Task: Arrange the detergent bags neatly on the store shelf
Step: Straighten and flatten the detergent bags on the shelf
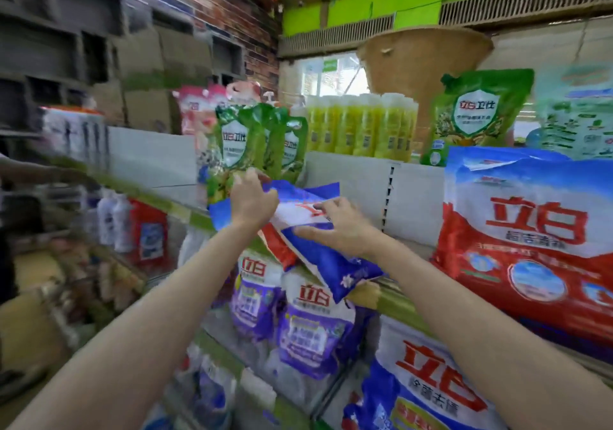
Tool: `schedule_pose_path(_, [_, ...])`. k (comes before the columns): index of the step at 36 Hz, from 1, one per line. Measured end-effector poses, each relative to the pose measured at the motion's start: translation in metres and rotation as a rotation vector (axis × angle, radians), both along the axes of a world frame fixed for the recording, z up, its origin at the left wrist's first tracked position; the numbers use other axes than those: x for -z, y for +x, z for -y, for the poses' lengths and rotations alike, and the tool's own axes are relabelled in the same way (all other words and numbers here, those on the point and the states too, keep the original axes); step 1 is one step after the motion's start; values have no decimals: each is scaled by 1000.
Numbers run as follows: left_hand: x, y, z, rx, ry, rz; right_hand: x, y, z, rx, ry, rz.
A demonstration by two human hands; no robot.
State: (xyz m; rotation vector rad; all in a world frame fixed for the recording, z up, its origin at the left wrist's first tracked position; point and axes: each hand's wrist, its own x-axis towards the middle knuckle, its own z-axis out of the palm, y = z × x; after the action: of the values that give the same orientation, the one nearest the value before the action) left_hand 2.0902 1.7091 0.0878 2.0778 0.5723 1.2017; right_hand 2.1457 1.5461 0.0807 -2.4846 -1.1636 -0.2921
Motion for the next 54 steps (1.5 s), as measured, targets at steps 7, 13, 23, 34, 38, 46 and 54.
schedule_pose_path(7, [21, -20, -35, -61, -152, -425, 9, 3, -17, 7, -18, 25])
schedule_pose_path(13, [33, -19, -36, 21, -346, -502, 0, 14, -18, 103, 95, -1])
schedule_pose_path(23, [35, -20, -29, 162, -633, -232, 0, 27, -6, 243, 171, -32])
schedule_pose_path(34, [-42, -16, 29, 278, -367, 358, -4, 19, 4, 166, 258, -106])
schedule_pose_path(38, [-80, -30, 35, 284, -247, 434, -16, 22, 7, 110, 365, -176])
schedule_pose_path(46, [-107, -43, 29, 388, -487, 572, -41, 22, 8, 70, 817, -383])
schedule_pose_path(54, [-111, -44, 20, 418, -676, 691, -62, 26, 13, -156, 788, -607])
